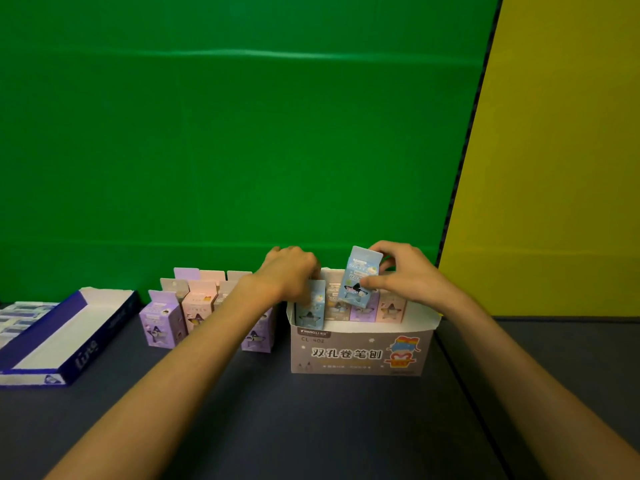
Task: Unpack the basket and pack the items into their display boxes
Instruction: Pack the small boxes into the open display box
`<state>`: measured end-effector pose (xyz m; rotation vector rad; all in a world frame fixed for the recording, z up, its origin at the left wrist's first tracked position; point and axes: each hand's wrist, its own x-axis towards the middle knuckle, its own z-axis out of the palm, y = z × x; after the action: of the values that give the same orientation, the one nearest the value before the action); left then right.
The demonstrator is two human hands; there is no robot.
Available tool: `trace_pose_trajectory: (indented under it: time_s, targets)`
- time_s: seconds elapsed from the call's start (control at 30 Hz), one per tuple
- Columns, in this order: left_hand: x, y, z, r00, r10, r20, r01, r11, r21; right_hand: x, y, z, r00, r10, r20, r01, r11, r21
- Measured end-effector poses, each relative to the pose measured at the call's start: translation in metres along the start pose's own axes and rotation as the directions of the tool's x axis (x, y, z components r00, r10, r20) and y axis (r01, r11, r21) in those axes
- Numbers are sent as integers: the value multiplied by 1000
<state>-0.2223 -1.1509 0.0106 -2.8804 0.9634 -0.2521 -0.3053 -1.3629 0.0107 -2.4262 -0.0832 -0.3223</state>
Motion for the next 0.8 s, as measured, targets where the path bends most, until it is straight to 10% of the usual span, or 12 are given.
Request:
trace_pose_trajectory:
  time_s: [0.3, 0.8]
  targets:
    - [4, -3, 17, 999, -23, -49, 28, 994, 108, 4, -11, 21, 999, 12, 46, -10, 999, -38]
    - [-55, -71, 2, 942, -103, -318, 10, 959, -282, 1, -43, 45, 978, 5, 209, 10, 997, -72]
